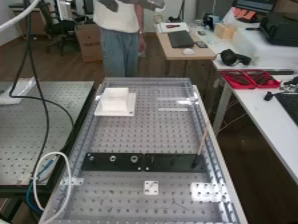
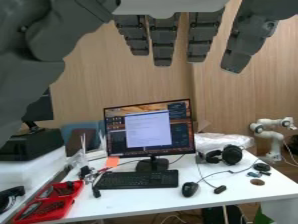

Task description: Grab the bearing and place it in the white container

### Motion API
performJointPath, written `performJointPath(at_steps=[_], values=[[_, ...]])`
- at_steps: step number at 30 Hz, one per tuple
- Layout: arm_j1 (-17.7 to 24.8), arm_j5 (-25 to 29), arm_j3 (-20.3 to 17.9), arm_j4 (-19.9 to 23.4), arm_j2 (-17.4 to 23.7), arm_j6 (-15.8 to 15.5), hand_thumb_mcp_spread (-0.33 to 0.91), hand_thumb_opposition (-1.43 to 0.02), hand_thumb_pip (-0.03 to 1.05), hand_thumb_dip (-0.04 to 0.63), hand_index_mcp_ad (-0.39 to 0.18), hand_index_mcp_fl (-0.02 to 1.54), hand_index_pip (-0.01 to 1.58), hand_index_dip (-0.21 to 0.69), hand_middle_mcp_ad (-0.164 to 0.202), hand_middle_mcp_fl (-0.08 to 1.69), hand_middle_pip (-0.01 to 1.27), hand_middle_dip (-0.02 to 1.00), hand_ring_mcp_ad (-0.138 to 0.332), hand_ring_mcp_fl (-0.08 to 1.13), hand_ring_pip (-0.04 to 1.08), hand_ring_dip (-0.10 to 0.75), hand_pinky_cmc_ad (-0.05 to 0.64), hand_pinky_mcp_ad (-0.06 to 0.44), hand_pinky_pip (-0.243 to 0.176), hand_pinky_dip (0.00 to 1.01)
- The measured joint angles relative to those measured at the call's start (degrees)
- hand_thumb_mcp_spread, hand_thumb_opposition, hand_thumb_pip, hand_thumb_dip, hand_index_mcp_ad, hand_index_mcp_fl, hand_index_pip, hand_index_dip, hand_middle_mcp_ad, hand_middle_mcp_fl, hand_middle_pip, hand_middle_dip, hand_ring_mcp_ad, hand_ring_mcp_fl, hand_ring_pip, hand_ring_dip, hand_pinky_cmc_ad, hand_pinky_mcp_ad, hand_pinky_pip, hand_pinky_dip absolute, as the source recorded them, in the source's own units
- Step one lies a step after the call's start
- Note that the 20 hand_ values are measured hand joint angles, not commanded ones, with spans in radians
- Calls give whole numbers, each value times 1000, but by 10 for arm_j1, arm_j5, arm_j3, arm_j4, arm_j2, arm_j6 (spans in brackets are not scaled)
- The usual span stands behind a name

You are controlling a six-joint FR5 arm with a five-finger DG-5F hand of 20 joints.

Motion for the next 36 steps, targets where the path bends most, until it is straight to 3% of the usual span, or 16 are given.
performJointPath(at_steps=[15, 29, 36], values=[[8, 31, -45, 31, 1, 2, 251, -644, 223, 23, 42, -5, 72, 113, 87, 3, 150, 117, 166, 12, 101, 19, 365, 293, -75, 197], [6, 103, -148, 119, -3, 22, 276, -668, 288, 19, 42, -5, 87, 79, 87, 7, 152, 126, 171, 12, 105, 19, 367, 295, -87, 201], [2, 135, -185, 153, -16, 38, 311, -696, 333, 37, 38, -5, 80, 16, 86, 3, 152, 138, 171, 12, 103, 21, 367, 295, -87, 201]])
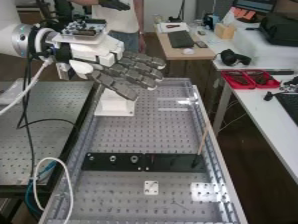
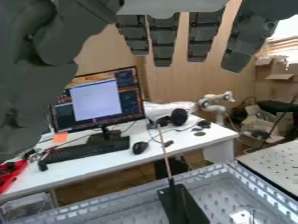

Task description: Grab the bearing and place it in the white container

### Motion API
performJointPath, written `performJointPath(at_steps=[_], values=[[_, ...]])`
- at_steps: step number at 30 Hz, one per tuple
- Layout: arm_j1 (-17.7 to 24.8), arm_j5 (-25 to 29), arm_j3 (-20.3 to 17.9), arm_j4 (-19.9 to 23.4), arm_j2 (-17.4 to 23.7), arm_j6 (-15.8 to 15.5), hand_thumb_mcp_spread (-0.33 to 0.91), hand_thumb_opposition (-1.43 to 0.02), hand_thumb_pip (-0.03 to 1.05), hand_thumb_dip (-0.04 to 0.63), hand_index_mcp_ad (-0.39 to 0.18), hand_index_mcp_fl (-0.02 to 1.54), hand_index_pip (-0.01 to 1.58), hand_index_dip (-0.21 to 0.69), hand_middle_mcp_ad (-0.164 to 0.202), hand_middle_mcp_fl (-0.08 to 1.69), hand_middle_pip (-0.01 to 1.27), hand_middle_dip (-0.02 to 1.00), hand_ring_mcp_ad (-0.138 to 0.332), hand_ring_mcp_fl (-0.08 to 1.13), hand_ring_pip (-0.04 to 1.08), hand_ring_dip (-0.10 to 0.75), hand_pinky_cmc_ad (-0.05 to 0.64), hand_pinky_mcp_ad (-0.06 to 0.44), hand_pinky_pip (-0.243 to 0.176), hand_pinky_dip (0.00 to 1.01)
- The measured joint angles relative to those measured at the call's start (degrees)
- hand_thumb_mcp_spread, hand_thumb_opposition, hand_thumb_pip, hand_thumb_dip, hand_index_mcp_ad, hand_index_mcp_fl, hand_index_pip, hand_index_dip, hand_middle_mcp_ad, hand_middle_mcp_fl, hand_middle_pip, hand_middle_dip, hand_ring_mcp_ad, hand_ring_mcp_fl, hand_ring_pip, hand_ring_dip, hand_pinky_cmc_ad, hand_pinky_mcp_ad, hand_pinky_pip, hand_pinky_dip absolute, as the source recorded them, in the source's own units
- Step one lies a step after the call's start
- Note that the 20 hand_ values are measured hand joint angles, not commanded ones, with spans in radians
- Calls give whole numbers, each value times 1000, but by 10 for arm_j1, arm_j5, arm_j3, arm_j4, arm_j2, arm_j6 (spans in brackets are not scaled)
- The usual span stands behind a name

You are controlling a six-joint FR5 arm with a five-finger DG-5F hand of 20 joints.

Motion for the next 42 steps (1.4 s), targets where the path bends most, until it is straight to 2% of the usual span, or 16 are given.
performJointPath(at_steps=[3, 8, 15, 16, 19, 28, 30, 38, 42], values=[[-4, 14, -20, 17, -8, 14, 307, -696, 386, 63, 24, -5, 87, 10, 87, 3, 152, 140, 173, 12, 103, 23, 367, 295, -87, 201], [-15, 38, -49, 49, -29, 30, 319, -698, 391, 66, 24, -5, 87, 10, 87, 3, 152, 140, 173, 12, 106, 24, 367, 295, -87, 201], [-24, 63, -67, 78, -53, 38, 339, -726, 466, 133, -7, 44, 103, 12, 87, 3, 152, 140, 171, 12, 103, 42, 367, 295, -87, 201], [-25, 67, -71, 87, -58, 41, 340, -726, 466, 126, -12, 40, 103, 12, 86, 3, 152, 140, 171, 12, 101, 44, 368, 295, -87, 201], [-25, 78, -79, 108, -69, 41, 367, -726, 468, 164, -12, 37, 105, 12, 86, 2, 152, 140, 171, 12, 99, 44, 367, 295, -87, 201], [-29, 97, -88, 152, -105, 39, 380, -742, 487, 190, -40, 70, 372, 30, 86, 2, 148, 140, 169, 12, 98, 44, 367, 297, -87, 190], [-31, 99, -88, 156, -111, 43, 412, -759, 536, 216, -52, 87, 471, 45, 86, 2, 152, 140, 168, 12, 105, 51, 367, 295, -87, 182], [-41, 102, -87, 173, -144, 54, 419, -771, 539, 222, -56, 159, 770, 45, 86, 2, 152, 140, 164, 12, 101, 59, 367, 295, -87, 178], [-45, 95, -87, 181, -153, 52, 424, -785, 548, 223, -58, 164, 859, 45, 86, 2, 148, 140, 164, 12, 101, 59, 367, 295, -87, 178]])
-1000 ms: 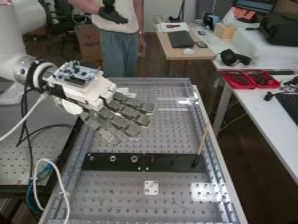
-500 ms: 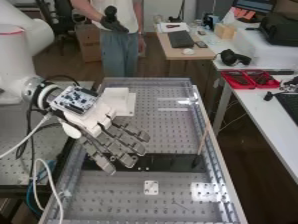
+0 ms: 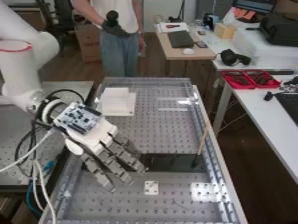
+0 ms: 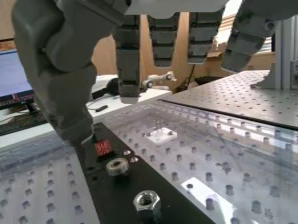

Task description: Grab the bearing and place it in the white container

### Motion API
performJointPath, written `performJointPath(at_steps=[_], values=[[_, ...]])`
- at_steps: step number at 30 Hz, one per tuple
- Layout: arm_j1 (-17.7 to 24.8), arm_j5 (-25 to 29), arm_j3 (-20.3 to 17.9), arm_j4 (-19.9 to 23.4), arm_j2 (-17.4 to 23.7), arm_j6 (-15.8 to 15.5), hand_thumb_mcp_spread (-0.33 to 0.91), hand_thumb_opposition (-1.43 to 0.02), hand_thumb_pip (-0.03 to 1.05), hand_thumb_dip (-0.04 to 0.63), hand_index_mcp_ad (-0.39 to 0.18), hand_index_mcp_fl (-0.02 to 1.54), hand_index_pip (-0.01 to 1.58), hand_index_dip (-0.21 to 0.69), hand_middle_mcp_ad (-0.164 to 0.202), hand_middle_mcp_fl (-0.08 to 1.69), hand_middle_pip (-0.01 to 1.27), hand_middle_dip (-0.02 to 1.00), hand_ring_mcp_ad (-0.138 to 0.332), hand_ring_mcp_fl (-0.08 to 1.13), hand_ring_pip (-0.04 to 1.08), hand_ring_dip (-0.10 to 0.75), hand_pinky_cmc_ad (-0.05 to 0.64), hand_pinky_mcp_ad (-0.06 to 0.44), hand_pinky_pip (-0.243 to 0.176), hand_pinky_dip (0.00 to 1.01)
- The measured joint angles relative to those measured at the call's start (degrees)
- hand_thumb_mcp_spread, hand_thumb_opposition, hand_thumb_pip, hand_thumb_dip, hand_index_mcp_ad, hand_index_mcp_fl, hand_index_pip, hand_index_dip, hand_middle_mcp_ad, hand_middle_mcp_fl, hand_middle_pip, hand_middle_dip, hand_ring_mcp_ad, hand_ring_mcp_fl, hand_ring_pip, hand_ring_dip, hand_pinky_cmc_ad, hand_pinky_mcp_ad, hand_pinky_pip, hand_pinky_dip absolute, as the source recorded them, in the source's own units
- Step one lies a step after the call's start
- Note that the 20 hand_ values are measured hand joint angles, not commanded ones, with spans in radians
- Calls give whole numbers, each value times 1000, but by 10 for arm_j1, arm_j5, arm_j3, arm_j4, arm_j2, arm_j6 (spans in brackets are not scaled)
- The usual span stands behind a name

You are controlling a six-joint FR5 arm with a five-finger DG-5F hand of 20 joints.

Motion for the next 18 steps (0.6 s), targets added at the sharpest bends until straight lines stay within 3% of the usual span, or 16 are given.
performJointPath(at_steps=[18], values=[[-29, -83, 20, 34, -29, -40, 435, -785, 552, 223, -89, 87, 1232, 96, 84, 5, 150, 154, 162, 12, 101, 59, 367, 295, -87, 176]])
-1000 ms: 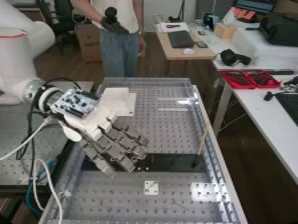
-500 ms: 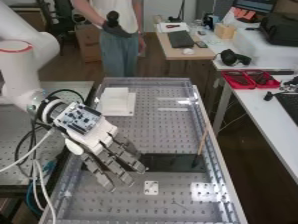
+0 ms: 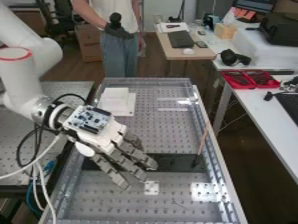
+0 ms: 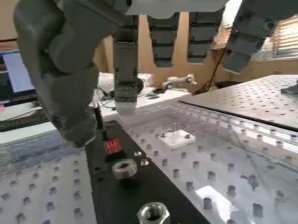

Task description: Grab the bearing and place it in the white container

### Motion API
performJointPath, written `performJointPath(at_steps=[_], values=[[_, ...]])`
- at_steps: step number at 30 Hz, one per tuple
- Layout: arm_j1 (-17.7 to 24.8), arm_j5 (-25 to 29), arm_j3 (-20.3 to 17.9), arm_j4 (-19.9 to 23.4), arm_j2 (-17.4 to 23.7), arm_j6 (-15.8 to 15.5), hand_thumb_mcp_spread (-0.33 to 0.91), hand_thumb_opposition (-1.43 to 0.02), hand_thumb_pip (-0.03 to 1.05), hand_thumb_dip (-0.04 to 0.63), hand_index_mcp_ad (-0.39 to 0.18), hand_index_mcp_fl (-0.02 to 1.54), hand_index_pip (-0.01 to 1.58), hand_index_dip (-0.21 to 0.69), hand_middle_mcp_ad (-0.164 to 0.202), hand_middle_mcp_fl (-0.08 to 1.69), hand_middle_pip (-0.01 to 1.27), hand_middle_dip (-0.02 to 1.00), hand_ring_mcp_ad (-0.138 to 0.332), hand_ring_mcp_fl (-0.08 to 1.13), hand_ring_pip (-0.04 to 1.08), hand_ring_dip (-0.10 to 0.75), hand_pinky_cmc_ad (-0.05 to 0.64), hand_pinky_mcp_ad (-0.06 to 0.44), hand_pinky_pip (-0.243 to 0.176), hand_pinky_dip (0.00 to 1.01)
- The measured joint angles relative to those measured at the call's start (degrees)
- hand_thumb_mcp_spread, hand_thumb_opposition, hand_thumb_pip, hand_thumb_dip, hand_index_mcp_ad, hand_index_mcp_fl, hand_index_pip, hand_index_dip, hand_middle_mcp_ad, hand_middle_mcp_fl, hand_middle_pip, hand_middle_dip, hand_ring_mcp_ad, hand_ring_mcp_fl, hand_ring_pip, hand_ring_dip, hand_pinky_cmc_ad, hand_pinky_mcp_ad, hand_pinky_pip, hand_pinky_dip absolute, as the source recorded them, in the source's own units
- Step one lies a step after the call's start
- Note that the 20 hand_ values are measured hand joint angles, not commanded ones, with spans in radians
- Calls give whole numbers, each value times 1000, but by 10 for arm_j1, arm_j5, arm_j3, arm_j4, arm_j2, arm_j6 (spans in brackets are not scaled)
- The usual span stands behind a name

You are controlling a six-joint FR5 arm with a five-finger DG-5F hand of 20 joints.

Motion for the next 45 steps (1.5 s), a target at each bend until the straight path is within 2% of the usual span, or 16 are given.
performJointPath(at_steps=[5, 8, 15, 19, 26, 37, 45], values=[[-10, -21, 10, 0, -10, -4, 449, -798, 552, 223, -89, 87, 1297, 126, 87, 5, 150, 157, 164, 12, 98, 59, 367, 293, -87, 176], [-15, -35, 15, 0, -15, -7, 464, -798, 546, 220, -91, 89, 1314, 143, 84, 5, 150, 157, 143, 12, 98, 59, 367, 297, -87, 176], [-28, -61, 25, 0, -25, -19, 476, -806, 534, 223, -106, 80, 1328, 188, 86, 2, 148, 166, 147, 12, 101, 59, 367, 293, -87, 176], [-33, -69, 27, 1, -30, -24, 480, -815, 518, 220, -103, 68, 1342, 204, 82, 2, 150, 173, 127, 14, 101, 59, 367, 297, -87, 176], [-36, -76, 15, 40, -34, -37, 496, -815, 518, 239, -112, 63, 1353, 204, 82, 2, 150, 173, 126, 12, 101, 59, 367, 288, -87, 176], [-30, -77, -3, 89, -44, -34, 496, -815, 518, 239, -112, 63, 1393, 204, 82, 2, 150, 175, 126, 12, 99, 59, 367, 288, -86, 176], [-32, -85, -4, 95, -56, -38, 496, -815, 525, 239, -112, 63, 1408, 204, 82, 5, 150, 175, 126, 12, 105, 66, 360, 290, -75, 182]])
